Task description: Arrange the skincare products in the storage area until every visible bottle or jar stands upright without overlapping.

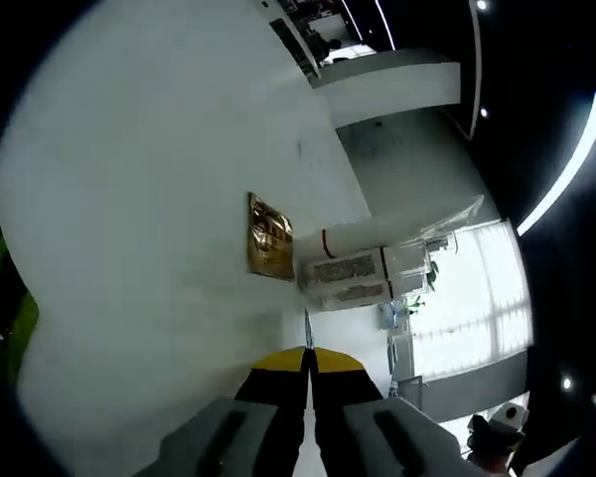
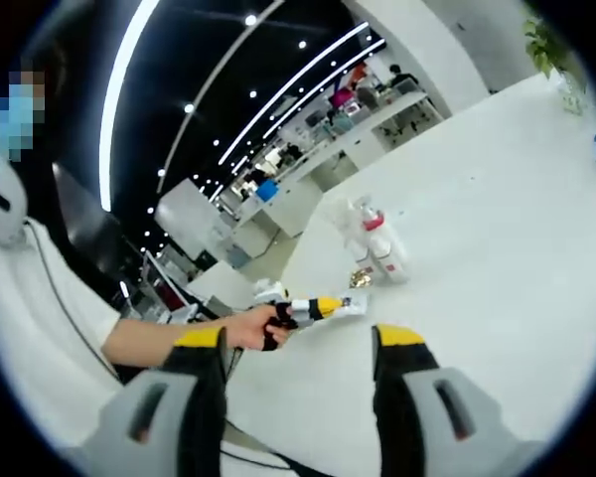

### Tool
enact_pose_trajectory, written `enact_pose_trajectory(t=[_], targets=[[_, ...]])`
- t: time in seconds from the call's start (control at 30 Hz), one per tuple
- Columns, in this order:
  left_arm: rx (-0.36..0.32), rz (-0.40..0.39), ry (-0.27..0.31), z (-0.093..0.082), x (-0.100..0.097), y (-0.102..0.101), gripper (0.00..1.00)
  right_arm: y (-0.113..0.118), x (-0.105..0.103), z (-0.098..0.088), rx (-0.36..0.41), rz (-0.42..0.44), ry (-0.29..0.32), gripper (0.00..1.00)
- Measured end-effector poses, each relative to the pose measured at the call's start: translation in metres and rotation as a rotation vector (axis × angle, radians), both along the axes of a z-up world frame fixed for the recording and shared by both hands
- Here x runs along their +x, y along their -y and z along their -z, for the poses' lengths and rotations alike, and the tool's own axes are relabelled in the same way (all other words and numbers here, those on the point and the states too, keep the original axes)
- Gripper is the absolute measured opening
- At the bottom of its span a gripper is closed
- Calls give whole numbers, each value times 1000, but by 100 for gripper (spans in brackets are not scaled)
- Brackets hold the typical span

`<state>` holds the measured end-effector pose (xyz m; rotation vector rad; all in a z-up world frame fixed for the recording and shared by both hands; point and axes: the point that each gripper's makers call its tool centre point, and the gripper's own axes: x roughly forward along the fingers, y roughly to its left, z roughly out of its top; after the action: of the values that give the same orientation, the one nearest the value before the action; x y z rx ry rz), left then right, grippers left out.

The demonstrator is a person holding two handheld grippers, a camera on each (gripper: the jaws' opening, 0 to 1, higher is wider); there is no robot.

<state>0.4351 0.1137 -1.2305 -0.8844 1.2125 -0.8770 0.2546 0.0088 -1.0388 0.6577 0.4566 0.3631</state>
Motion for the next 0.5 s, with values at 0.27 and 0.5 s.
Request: enact_pose_trajectory(t=[0.27,0.5], targets=[[68,3,-9,10,-1,-4,1,-4,3,6,28,10,-12,56],[129,5,-6,15,3,0,1,-9,5,4,31,-2,-7,56]])
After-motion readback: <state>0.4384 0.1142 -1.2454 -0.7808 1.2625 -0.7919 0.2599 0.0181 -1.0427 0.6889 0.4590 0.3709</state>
